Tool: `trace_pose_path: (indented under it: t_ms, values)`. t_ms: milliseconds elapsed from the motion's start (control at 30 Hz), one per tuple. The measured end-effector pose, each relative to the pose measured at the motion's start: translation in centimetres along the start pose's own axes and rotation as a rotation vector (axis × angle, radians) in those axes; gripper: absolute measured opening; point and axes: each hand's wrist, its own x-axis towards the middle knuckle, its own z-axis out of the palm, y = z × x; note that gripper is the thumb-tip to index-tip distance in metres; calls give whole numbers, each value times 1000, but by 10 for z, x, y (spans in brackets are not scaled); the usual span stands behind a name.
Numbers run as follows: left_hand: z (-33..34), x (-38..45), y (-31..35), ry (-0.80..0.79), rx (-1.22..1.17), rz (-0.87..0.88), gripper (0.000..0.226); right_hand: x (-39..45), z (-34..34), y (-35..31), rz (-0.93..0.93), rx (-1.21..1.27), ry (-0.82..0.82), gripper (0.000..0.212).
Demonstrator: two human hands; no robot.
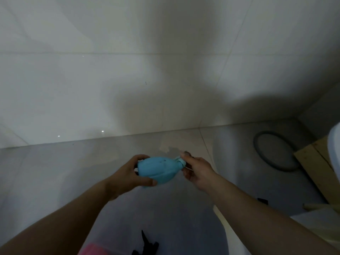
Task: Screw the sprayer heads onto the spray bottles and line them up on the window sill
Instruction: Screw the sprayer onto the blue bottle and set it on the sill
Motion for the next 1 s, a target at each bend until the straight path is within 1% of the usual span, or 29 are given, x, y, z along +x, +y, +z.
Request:
trace_pose_path:
  t_ms: [67, 200, 300, 400, 533, 633, 700, 767, 833, 900, 933, 1000]
  values:
    - [-8, -6, 11, 32, -48, 12, 78, -6, 10, -12, -40, 67, -96, 26]
    - [-24, -21, 34, 75, -276, 27, 77, -24, 44, -39, -185, 137, -228, 29]
    - [-34, -34, 50, 136, -365, 15, 81, -43, 67, -55, -245, 170, -324, 23]
    - [-44, -52, 61, 144, -369, -41, 85, -61, 83, -62, -303, 190, -397, 19]
    - [-59, -70, 65, 133, -264, -76, 96, -79, 90, -59, -338, 147, -483, 29]
    - [-64, -80, 71, 73, -242, -136, 104, -84, 90, -57, -339, 152, -533, 32]
    - [-66, -86, 76, 37, -216, -169, 108, -87, 92, -61, -357, 152, -547, 39]
    - [-67, -92, 81, 47, -231, -151, 103, -89, 96, -66, -386, 134, -547, 47]
    - [-65, -95, 85, 78, -303, -66, 85, -92, 99, -70, -432, 64, -467, 41]
    - [-64, -96, 87, 86, -288, 72, 68, -93, 101, -73, -464, -5, -335, 29]
    - [-64, -97, 88, 85, -252, 146, 68, -92, 101, -73, -451, -5, -287, 26]
    - [-63, -99, 89, 100, -172, 290, 87, -93, 103, -73, -392, 36, -255, 24]
